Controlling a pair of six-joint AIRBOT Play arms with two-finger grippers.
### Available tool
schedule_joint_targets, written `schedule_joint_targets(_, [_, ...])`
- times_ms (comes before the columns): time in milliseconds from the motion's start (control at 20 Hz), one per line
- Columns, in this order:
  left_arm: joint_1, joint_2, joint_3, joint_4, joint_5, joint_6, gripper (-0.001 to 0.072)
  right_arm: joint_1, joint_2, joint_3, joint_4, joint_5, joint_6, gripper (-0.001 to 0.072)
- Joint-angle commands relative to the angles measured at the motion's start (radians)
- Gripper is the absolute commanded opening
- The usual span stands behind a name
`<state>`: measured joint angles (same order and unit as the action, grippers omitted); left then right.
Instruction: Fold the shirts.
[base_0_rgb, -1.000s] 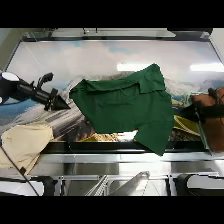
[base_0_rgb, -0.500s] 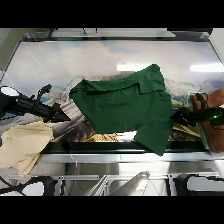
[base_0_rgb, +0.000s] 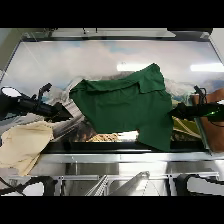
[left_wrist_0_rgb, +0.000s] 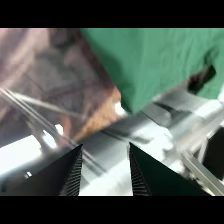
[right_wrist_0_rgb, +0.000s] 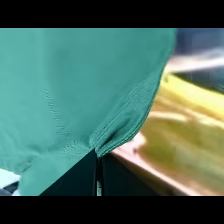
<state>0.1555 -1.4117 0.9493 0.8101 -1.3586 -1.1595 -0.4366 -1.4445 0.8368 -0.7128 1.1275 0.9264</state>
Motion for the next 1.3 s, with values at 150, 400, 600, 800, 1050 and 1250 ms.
schedule_joint_targets(150, [-0.265,-0.089,0.001,0.011,0.243,0.000,0.0337,0.002,0.049,0.002,0.026,0.014,-0.002,0.0019])
schedule_joint_targets(400, [-0.330,-0.239,0.090,0.007,0.229,-0.002,0.0337,0.002,0.049,0.002,0.025,0.061,-0.003,0.0019])
schedule_joint_targets(600, [-0.340,-0.278,0.145,0.007,0.228,-0.012,0.0337,0.002,0.049,0.002,0.026,0.067,-0.007,0.0019])
schedule_joint_targets(800, [-0.338,-0.273,0.129,0.001,0.229,-0.013,0.0011,0.002,0.057,0.003,0.062,0.087,-0.015,0.0018])
schedule_joint_targets(1050, [-0.256,-0.067,0.229,-0.189,0.072,0.044,0.0010,0.002,0.278,0.090,0.163,0.153,-0.045,0.0018])
schedule_joint_targets(1250, [-0.213,0.243,0.489,-0.418,-0.027,0.056,0.0010,0.002,0.647,0.338,0.243,0.035,-0.047,0.0018])
